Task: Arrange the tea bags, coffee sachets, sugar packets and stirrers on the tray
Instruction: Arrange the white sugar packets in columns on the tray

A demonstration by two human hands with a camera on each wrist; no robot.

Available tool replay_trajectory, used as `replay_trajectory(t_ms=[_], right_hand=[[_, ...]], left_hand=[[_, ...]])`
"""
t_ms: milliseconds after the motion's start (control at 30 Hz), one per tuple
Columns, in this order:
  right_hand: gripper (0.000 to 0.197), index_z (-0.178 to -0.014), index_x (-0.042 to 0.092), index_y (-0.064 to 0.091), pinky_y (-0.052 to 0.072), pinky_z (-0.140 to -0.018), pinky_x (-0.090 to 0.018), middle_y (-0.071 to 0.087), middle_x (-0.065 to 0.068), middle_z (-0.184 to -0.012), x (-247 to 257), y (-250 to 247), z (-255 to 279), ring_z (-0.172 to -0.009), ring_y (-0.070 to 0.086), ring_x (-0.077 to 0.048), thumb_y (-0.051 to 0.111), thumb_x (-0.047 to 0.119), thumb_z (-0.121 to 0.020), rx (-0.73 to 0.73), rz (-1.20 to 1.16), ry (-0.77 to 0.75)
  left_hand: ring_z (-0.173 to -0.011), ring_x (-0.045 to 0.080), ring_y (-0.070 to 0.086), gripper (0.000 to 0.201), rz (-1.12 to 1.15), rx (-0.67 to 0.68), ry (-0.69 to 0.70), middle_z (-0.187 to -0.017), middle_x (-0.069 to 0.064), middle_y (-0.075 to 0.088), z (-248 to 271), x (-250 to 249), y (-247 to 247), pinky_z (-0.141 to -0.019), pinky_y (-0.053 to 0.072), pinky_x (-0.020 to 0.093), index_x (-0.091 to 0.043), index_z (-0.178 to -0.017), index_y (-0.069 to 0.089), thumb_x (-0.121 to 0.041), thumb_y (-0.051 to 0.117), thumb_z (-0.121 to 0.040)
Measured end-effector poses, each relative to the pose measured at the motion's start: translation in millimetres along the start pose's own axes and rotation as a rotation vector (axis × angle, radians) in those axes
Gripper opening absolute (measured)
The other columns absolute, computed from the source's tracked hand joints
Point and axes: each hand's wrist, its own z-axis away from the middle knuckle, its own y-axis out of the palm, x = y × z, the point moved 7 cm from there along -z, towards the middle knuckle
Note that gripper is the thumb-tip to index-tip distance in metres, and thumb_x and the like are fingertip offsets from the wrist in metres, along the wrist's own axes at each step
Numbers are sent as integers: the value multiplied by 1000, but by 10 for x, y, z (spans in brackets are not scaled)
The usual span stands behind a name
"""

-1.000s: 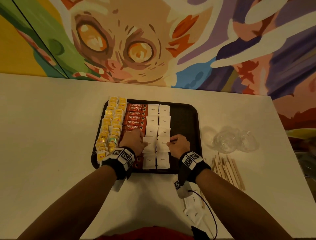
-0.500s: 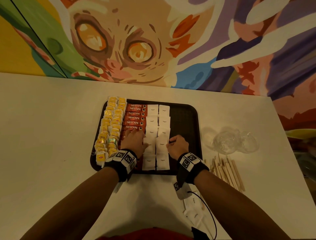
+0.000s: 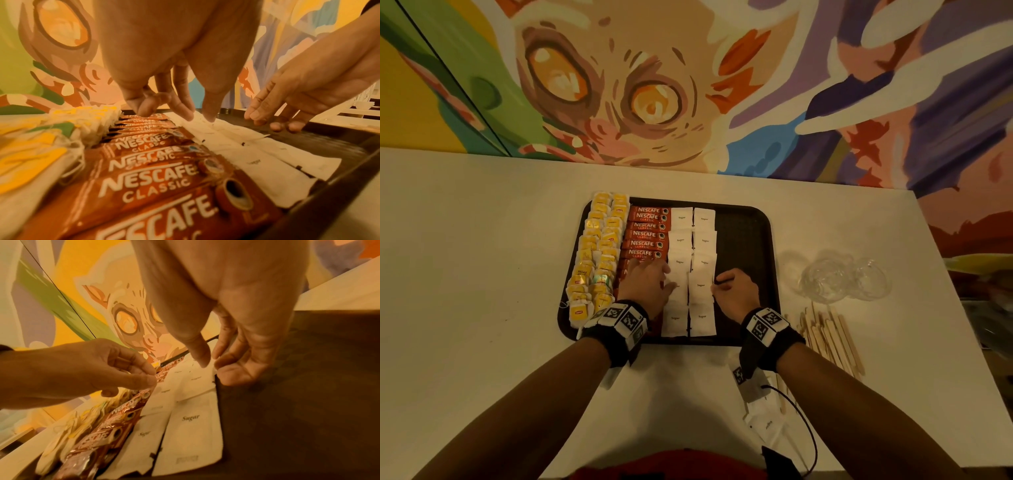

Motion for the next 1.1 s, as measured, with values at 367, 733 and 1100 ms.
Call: replay_trajectory(t_ms=[367, 733, 1100], right_hand=[[10, -102, 20, 64, 36, -60, -6, 58, 17, -82, -257, -403, 546, -76, 55, 3, 64, 16, -93, 42, 40, -146], [16, -102, 18, 63, 45, -69, -19, 61, 9, -88, -1138, -645, 1185, -82, 59, -11, 69, 18, -87, 72, 129, -18], [47, -99, 27, 52, 39, -73, -26, 47, 8, -100, -1590, -460, 1526, -92, 46, -12, 84, 44, -69, 183, 429, -6]], left_hand=[[-101, 14, 48, 19, 18, 119, 311, -99, -6, 61, 435, -465, 224, -87, 38, 28, -21, -106, 60, -33, 61, -91], [-107, 15, 49, 23, -70, 458, 509, -113, -3, 57, 1090, -1026, 951, -85, 39, 24, -22, -111, 59, -35, 59, -91], [-121, 24, 40, 53, -253, 497, 515, -134, 3, 41, 1347, -1170, 1499, -98, 43, 39, -16, -132, 46, -43, 59, -89]])
